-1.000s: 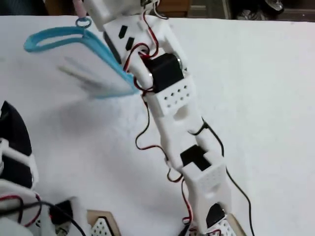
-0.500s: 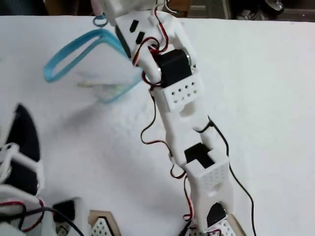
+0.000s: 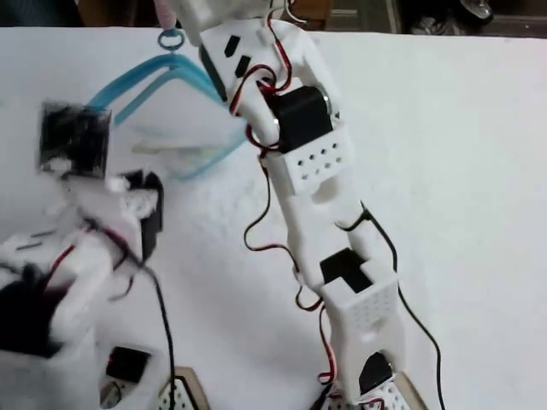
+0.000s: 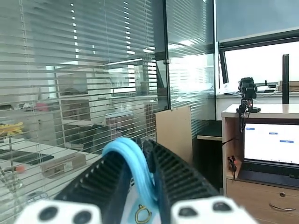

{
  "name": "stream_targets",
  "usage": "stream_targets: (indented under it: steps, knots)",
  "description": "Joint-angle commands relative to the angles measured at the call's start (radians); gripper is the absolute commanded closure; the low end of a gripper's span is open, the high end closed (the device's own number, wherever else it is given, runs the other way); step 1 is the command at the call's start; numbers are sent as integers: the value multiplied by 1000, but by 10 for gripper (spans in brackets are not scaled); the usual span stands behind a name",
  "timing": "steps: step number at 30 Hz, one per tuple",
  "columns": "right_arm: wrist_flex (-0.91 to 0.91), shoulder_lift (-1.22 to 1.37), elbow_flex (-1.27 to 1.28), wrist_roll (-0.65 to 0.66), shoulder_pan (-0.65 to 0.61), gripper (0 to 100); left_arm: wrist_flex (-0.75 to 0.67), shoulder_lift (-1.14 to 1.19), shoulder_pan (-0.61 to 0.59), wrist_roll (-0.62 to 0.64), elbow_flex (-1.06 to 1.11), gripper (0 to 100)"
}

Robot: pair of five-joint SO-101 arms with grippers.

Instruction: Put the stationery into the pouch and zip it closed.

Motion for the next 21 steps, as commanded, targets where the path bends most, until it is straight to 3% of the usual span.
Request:
stream_targets:
  steps: [1,4,7,12,21]
  knots:
    - [31,-24,-37,2,-4,981,-158,4,-147,-6,107,976]
    - [50,-50,-35,-17,10,981,-279,4,-282,-6,195,976]
    - [79,-81,-35,-94,16,981,-384,4,-337,2,256,976]
    - [203,-163,-35,-98,-54,981,-485,5,-262,98,296,973]
    - [205,-232,-34,-103,-134,981,-540,7,-134,98,301,972]
